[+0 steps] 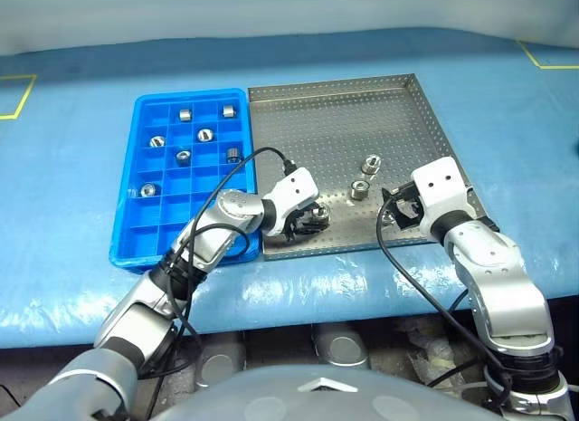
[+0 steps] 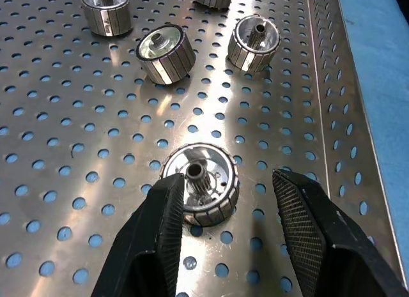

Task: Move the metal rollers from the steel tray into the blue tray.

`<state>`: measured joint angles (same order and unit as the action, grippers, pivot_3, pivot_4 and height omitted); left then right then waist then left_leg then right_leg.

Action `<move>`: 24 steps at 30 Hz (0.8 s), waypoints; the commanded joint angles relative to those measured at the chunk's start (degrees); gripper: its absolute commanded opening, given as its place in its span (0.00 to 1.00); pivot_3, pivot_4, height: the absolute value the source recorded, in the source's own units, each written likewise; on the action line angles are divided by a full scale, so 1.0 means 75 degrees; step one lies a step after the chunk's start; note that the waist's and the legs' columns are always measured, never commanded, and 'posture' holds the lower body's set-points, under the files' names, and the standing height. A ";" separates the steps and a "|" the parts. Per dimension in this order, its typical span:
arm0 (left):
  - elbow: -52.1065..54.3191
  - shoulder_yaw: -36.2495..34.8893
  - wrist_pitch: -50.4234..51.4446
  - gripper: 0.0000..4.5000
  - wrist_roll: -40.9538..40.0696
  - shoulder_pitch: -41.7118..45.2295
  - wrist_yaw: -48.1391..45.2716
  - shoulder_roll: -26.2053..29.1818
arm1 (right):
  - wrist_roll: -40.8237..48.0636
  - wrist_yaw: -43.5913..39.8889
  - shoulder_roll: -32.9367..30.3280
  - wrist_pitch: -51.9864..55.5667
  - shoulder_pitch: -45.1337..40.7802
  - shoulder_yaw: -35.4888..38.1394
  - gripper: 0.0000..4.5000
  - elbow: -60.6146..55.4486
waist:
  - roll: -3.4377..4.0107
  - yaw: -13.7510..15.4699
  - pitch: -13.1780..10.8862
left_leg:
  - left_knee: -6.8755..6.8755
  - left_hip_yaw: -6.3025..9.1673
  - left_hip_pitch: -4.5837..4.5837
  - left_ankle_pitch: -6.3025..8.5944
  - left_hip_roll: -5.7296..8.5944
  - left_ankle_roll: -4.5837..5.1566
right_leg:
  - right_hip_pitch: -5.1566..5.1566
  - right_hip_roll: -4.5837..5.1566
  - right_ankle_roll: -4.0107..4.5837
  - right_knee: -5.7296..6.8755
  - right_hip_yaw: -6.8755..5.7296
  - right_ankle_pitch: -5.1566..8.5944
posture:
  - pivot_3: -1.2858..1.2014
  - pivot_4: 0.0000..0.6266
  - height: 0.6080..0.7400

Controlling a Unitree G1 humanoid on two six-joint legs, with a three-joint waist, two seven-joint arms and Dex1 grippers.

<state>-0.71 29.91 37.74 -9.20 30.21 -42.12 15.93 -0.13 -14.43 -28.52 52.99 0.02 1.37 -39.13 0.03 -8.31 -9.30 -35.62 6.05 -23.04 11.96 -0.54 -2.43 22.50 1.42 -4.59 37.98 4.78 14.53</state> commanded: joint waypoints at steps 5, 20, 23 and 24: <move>-0.0416 -0.0208 -0.0114 0.41 0.0288 -0.0218 0.0264 -0.0274 | -0.0099 0.0090 0.0062 -0.0092 0.0032 0.0049 1.00 -0.0349 | 0.0002 -0.0054 0.0003 | -0.0003 -0.0002 0.0008 0.0000 0.0001 0.0000 | -0.0008 0.0001 -0.0003 -0.0001 0.0004 -0.0001 | 0.42 0.24 1.00; 0.1363 -0.2854 0.0662 0.19 -0.1202 -0.0536 0.0587 -0.0164 | 0.0083 -0.0273 0.0101 -0.0491 -0.0334 -0.0406 1.00 -0.0064 | -0.0004 -0.0196 -0.0002 | 0.0000 -0.0002 -0.0001 0.0000 -0.0004 0.0000 | 0.0008 -0.0001 -0.0006 0.0007 0.0006 -0.0003 | 0.45 0.24 1.00; 0.2167 -0.3822 0.1119 0.19 -0.1337 -0.0806 0.0841 0.0645 | 0.0254 -0.0508 0.0175 -0.0669 -0.0376 -0.0660 1.00 -0.0005 | -0.0003 -0.0197 -0.0001 | 0.0006 -0.0002 0.0003 0.0000 -0.0008 0.0001 | 0.0006 -0.0004 -0.0006 0.0006 0.0007 -0.0003 | 0.46 0.24 1.00; 0.2422 -0.4091 0.1256 0.19 -0.1361 -0.0929 0.0904 0.0930 | 0.0247 -0.0535 0.0194 -0.0710 -0.0414 -0.0747 1.00 0.0071 | -0.0003 -0.0206 -0.0002 | 0.0010 -0.0002 0.0008 0.0000 -0.0009 0.0000 | 0.0005 -0.0005 -0.0005 0.0008 0.0007 -0.0003 | 0.47 0.24 1.00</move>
<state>13.18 3.54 45.53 -18.67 24.46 -36.23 20.81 1.25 -17.74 -27.31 49.42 -2.16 -3.68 -38.07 0.00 -9.86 -9.32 -35.50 6.03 -22.94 11.96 -0.64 -2.43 22.55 1.36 -4.61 38.04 4.85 14.52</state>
